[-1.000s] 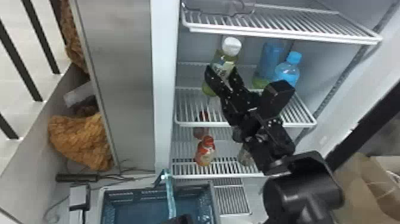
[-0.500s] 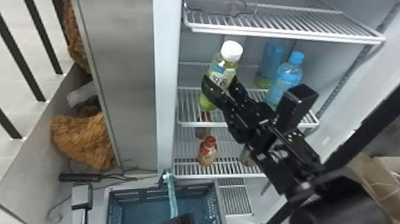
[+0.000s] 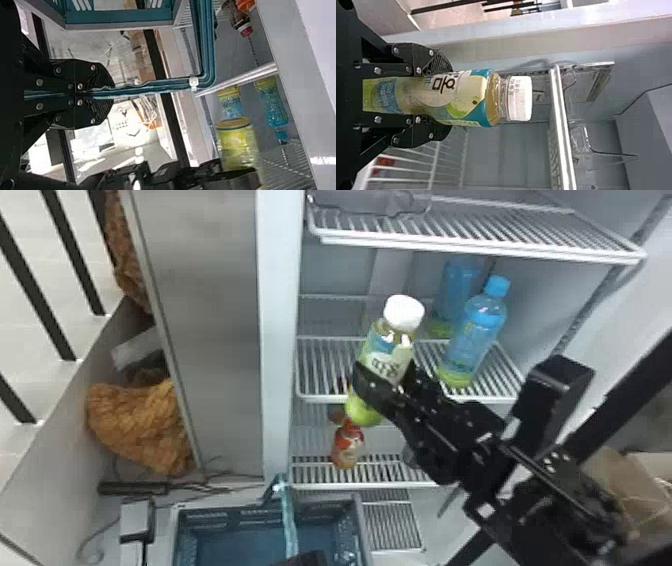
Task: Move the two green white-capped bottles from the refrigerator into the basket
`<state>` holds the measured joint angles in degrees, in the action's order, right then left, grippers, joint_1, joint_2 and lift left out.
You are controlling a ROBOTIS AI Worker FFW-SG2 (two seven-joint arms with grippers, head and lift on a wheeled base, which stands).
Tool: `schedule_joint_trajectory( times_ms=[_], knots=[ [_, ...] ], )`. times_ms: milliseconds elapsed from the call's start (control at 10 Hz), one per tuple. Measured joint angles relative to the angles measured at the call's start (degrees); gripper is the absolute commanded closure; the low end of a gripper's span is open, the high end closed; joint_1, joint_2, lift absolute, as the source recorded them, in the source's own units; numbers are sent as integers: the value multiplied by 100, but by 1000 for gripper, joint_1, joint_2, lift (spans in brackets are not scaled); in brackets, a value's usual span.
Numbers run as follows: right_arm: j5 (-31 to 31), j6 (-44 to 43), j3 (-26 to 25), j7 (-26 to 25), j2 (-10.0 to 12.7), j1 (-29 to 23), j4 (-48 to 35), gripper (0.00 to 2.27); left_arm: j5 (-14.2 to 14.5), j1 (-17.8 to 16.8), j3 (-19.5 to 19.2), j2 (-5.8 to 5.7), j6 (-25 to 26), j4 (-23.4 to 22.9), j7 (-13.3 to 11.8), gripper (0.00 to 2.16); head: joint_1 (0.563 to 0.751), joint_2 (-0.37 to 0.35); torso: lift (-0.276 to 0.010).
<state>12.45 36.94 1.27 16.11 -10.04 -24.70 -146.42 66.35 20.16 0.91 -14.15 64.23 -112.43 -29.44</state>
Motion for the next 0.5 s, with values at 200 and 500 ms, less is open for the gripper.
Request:
schedule_joint_trajectory(
  times_ms=[200, 500],
  knots=[
    [-6, 618, -248, 125, 38, -428, -690, 889, -7, 8, -9, 0, 9, 0, 0, 1182, 695, -199, -4],
    [33, 1132, -415, 269, 78, -971, -1245, 889, -9, 9, 8, -6, 30, 0, 0, 1182, 695, -219, -4]
  ],
)
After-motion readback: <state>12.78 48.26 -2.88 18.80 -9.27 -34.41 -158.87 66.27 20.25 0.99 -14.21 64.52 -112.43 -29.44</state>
